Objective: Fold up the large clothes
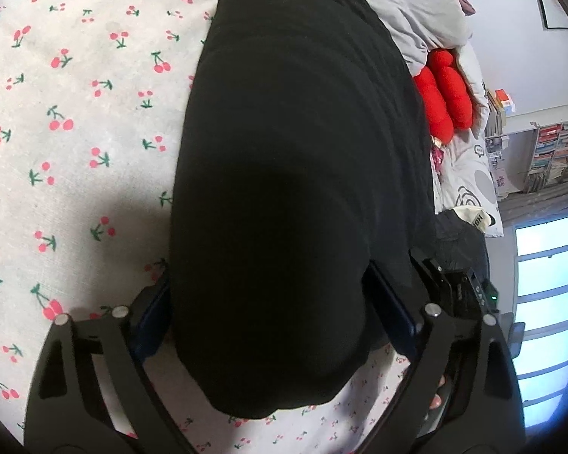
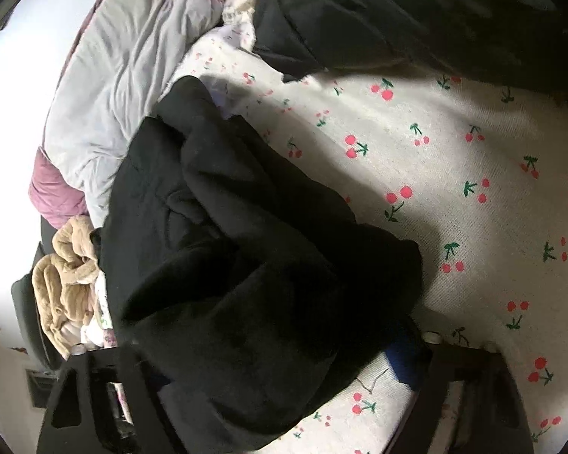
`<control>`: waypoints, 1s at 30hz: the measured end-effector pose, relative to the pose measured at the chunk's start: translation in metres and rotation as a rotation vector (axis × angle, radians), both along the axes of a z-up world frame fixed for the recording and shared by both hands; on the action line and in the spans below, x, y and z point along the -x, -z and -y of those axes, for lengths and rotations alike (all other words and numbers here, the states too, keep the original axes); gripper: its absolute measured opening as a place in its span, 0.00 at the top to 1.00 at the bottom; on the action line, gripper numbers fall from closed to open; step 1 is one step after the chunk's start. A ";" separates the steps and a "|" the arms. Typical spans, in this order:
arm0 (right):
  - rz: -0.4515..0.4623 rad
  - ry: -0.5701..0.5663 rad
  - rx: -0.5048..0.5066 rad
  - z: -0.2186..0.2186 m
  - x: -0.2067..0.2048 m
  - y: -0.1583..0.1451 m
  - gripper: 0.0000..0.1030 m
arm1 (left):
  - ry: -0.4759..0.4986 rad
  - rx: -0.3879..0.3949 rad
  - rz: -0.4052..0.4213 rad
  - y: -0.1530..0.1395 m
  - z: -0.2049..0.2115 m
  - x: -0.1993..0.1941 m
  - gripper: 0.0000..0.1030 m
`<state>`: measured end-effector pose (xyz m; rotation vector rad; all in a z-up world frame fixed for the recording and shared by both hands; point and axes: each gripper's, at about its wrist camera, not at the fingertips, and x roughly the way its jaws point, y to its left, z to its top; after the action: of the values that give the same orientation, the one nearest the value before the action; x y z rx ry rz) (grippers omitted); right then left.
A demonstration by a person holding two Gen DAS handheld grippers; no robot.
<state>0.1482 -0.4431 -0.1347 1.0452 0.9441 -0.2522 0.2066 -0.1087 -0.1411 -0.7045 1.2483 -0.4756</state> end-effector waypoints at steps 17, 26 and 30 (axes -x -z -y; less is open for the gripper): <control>0.019 -0.045 0.088 -0.010 -0.004 -0.011 0.46 | -0.053 0.020 0.024 -0.002 -0.007 0.000 0.34; 0.124 -0.118 0.246 -0.040 -0.007 -0.059 0.59 | -0.107 0.070 0.040 -0.022 -0.026 0.000 0.46; 0.183 -0.150 0.285 -0.050 -0.007 -0.078 0.61 | -0.129 0.082 0.071 -0.038 -0.040 0.000 0.48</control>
<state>0.1547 -0.3930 -0.0567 0.7187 0.7899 -0.1583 0.2063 -0.0692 -0.1027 -0.8251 1.1145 -0.4433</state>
